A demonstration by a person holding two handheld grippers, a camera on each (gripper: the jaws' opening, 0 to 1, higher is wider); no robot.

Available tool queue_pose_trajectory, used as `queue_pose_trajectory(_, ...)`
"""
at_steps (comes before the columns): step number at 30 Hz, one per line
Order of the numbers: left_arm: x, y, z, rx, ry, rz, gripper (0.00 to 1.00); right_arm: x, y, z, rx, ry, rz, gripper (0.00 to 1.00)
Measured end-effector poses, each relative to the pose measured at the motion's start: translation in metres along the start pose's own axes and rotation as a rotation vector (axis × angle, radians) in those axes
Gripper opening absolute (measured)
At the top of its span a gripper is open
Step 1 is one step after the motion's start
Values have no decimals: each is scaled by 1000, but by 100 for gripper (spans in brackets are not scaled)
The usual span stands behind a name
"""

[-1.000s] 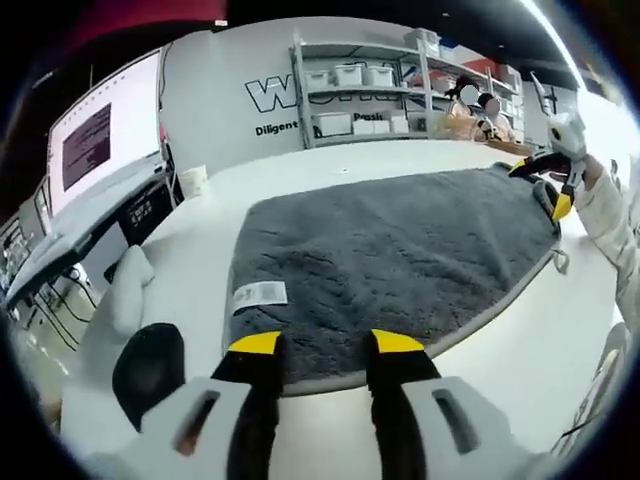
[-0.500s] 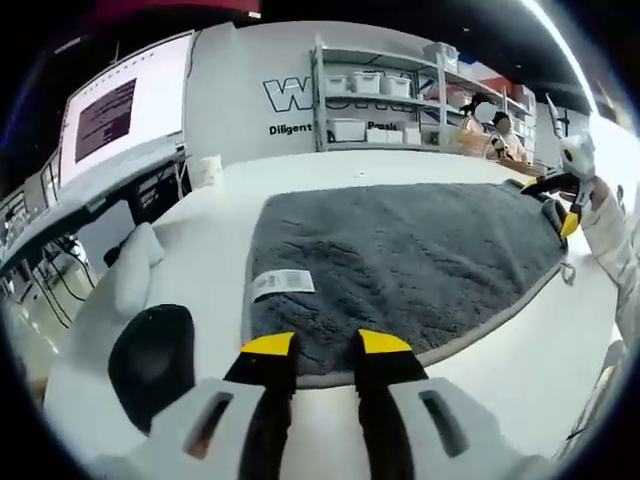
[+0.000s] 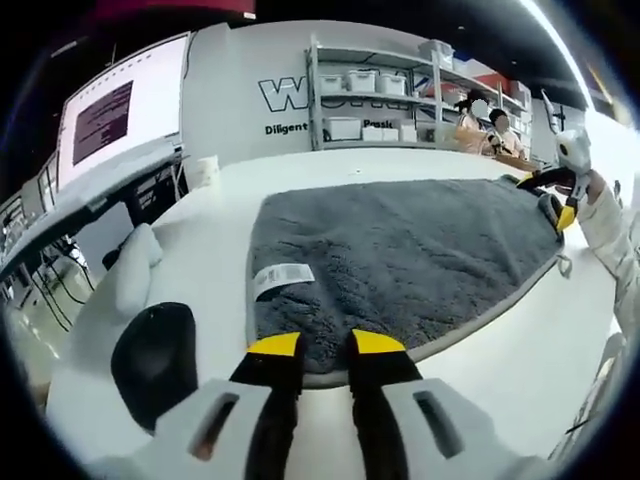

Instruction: Open the folded towel by lifting each exposed corner and separating the folded layers until the towel lies flat within the target outline without major curled edges

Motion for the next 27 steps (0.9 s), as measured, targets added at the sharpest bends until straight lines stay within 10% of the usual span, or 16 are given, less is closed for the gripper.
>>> queue_pose_trajectory(15, 1, 0, 1, 6, -9, 5, 21, 0, -1, 1, -2, 2, 3, 97)
queue_pose_trajectory(27, -10, 16, -22, 80, -107, -57, 68, -1, -2, 0, -5, 1, 8, 97)
Point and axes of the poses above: the point that each gripper's makers call its tool centre point, and the gripper's own axes: x roughly backward along the fingers, z roughly to its left, y roughly out of its top, the point moved 1 cm from there along x, roughly backward along the fingers, and after that the axes turned 10 degrees about -y, right-handed, at the moved point
